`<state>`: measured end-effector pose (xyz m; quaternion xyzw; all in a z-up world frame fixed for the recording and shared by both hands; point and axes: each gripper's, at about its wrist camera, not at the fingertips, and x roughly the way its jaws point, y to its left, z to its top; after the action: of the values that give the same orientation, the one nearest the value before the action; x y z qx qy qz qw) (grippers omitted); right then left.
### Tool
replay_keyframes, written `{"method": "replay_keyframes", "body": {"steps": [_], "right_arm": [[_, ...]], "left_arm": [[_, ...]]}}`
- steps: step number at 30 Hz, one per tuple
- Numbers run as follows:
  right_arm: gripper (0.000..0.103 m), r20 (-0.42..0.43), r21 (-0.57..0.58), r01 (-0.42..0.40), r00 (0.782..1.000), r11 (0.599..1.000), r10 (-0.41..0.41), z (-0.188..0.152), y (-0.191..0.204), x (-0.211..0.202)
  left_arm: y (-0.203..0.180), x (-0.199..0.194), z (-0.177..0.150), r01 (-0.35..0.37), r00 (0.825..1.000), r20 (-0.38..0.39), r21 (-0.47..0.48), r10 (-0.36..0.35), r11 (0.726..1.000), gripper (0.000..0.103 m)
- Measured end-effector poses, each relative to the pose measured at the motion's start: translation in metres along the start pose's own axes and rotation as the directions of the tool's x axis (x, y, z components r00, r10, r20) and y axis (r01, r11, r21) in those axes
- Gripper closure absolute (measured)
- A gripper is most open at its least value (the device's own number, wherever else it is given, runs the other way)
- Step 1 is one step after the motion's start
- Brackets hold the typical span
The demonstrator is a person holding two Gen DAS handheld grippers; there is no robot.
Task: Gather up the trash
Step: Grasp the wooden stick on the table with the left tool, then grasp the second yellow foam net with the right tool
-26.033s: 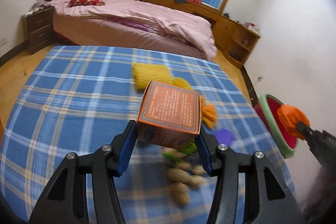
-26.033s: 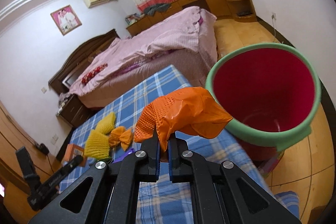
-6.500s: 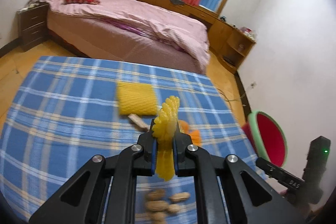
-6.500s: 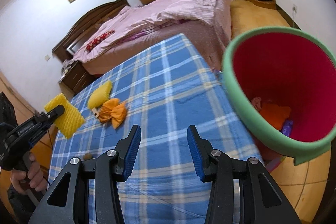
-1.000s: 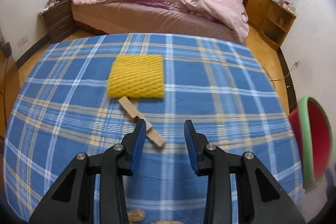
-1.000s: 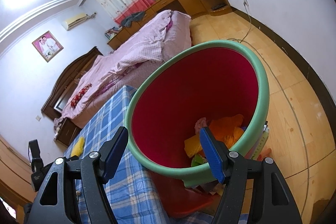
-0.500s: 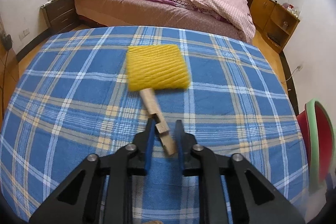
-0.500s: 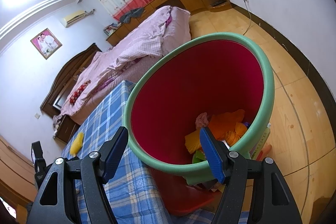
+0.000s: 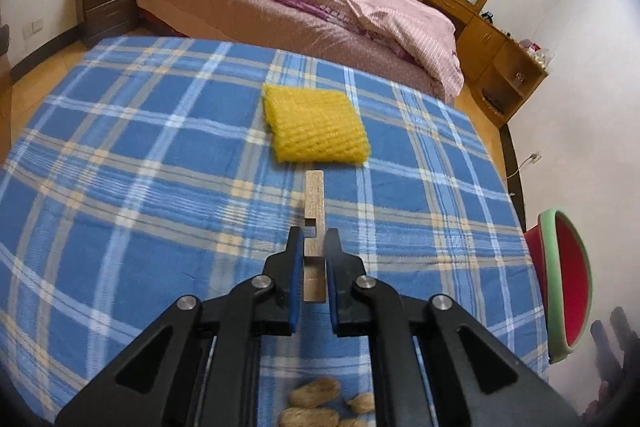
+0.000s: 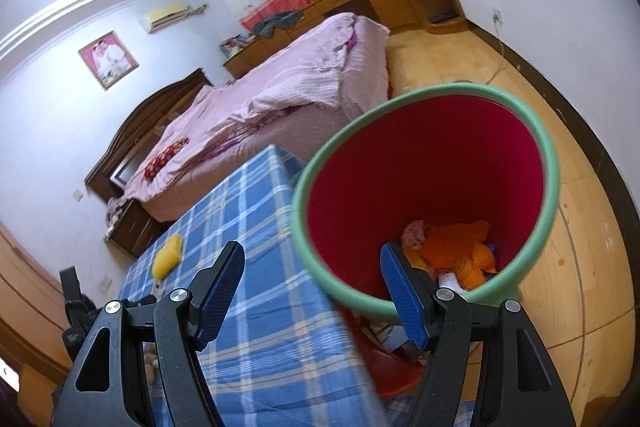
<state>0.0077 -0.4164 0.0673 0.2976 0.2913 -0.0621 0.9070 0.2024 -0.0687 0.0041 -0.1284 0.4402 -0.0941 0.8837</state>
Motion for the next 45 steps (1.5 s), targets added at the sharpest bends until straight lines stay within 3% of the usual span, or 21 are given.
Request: {"method": "replay_keyframes", "body": {"steps": [10, 17, 23, 30, 36, 45], "right_arm": [[0.031, -0.126, -0.092, -0.066, 0.99, 0.994, 0.054, -0.005, 0.071, 0.036], [0.031, -0.214, -0.176, -0.12, 0.973, 0.977, 0.081, -0.018, 0.131, 0.073], [0.031, -0.277, -0.225, -0.157, 0.957, 0.962, 0.092, -0.028, 0.18, 0.113], [0.031, -0.344, -0.286, -0.181, 0.936, 0.941, 0.075, -0.042, 0.219, 0.161], [0.031, -0.386, -0.351, -0.155, 0.922, 0.924, 0.007, -0.054, 0.24, 0.199], [0.03, -0.376, -0.426, -0.134, 0.926, 0.894, -0.04, -0.064, 0.281, 0.243]], "left_arm": [[0.048, -0.031, 0.03, -0.076, 0.993, 0.09, -0.016, 0.077, 0.997, 0.093], [0.09, -0.035, 0.045, -0.092, 0.988, 0.115, -0.073, 0.1, 0.993, 0.093], [0.116, -0.027, 0.044, -0.065, 0.989, 0.127, -0.128, 0.081, 0.99, 0.093], [0.129, -0.019, 0.036, -0.035, 0.986, 0.152, -0.163, 0.06, 0.986, 0.093], [0.128, -0.02, 0.032, -0.004, 0.988, 0.149, -0.161, 0.028, 0.987, 0.093], [0.14, -0.02, 0.032, -0.012, 0.987, 0.153, -0.194, 0.042, 0.981, 0.093]]}}
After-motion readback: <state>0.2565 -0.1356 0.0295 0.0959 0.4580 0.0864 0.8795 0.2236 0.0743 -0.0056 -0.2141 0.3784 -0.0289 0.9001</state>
